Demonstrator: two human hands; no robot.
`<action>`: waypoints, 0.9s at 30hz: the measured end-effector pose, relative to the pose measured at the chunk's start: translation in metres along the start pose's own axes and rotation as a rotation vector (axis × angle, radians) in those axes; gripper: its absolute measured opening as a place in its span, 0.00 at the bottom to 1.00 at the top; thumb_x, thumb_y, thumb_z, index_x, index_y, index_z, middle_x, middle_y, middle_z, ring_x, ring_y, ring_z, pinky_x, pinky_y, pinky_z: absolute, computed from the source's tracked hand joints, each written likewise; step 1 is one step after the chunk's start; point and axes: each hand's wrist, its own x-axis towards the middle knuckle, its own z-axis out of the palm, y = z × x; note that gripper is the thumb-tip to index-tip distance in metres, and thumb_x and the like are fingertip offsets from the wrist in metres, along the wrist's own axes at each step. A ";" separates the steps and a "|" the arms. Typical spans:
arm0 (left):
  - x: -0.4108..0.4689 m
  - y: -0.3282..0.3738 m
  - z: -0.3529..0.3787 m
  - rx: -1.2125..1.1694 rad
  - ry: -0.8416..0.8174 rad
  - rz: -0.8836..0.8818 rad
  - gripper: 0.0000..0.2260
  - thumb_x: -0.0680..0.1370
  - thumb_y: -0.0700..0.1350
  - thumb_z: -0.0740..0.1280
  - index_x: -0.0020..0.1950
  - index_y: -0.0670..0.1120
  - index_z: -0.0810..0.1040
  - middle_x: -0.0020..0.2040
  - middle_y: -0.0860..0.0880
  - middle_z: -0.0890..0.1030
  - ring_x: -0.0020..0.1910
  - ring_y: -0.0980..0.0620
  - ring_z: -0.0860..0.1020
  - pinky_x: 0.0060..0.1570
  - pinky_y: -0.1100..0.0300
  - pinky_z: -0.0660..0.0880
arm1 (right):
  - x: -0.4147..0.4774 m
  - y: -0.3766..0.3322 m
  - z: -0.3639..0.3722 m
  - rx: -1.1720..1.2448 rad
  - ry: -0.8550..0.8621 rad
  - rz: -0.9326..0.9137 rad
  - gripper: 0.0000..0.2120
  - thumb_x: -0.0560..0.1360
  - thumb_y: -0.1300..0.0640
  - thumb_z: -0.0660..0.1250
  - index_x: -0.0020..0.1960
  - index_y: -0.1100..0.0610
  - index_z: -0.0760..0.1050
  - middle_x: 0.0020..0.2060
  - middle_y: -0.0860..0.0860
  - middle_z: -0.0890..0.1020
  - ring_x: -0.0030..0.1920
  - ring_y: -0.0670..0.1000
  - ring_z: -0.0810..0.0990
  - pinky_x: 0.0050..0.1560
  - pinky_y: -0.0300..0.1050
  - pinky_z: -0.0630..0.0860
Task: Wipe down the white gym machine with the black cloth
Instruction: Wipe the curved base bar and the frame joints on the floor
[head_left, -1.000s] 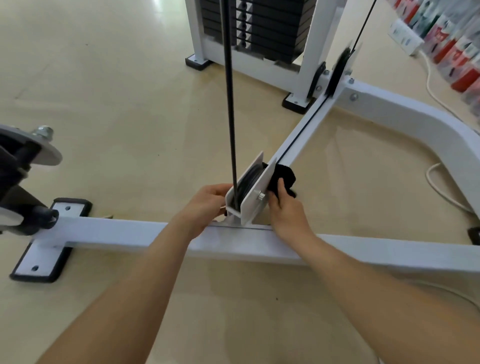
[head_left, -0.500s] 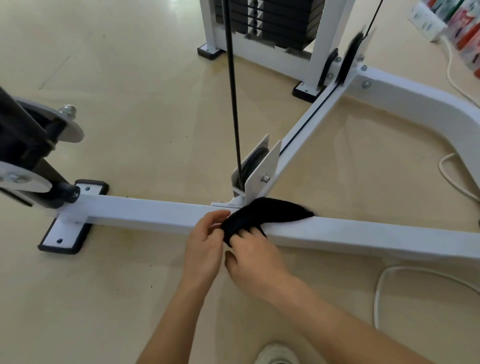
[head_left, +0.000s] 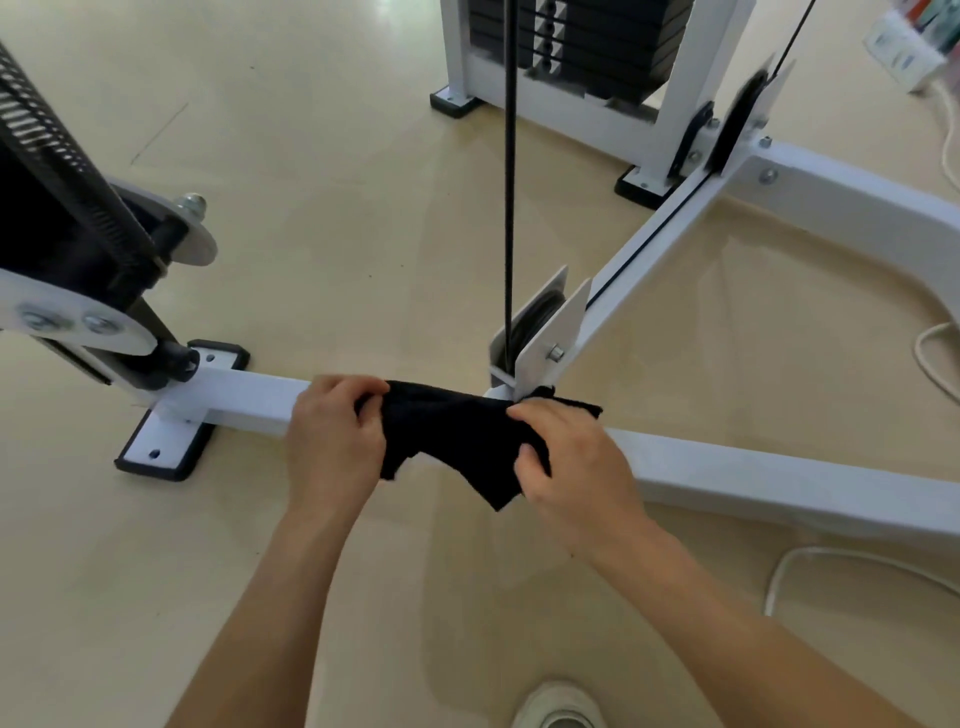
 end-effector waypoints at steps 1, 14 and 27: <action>0.000 -0.005 0.008 0.097 0.005 0.050 0.07 0.76 0.43 0.69 0.52 0.47 0.83 0.56 0.44 0.77 0.56 0.41 0.74 0.54 0.51 0.72 | 0.002 0.008 0.001 -0.145 -0.081 0.006 0.21 0.77 0.55 0.59 0.69 0.56 0.72 0.66 0.51 0.75 0.65 0.54 0.72 0.62 0.48 0.71; -0.013 0.023 0.090 0.480 -0.458 0.314 0.33 0.76 0.64 0.50 0.71 0.45 0.72 0.71 0.46 0.73 0.72 0.45 0.68 0.73 0.43 0.60 | 0.004 0.029 0.015 -0.501 -0.394 0.018 0.34 0.80 0.51 0.53 0.81 0.54 0.40 0.80 0.49 0.41 0.79 0.49 0.40 0.77 0.49 0.40; 0.014 -0.049 0.048 0.469 -0.385 0.194 0.35 0.75 0.68 0.43 0.78 0.52 0.59 0.78 0.52 0.60 0.79 0.52 0.52 0.76 0.48 0.47 | -0.015 0.025 0.010 -0.537 -0.514 -0.020 0.34 0.81 0.59 0.52 0.80 0.50 0.37 0.79 0.51 0.37 0.79 0.51 0.34 0.77 0.52 0.40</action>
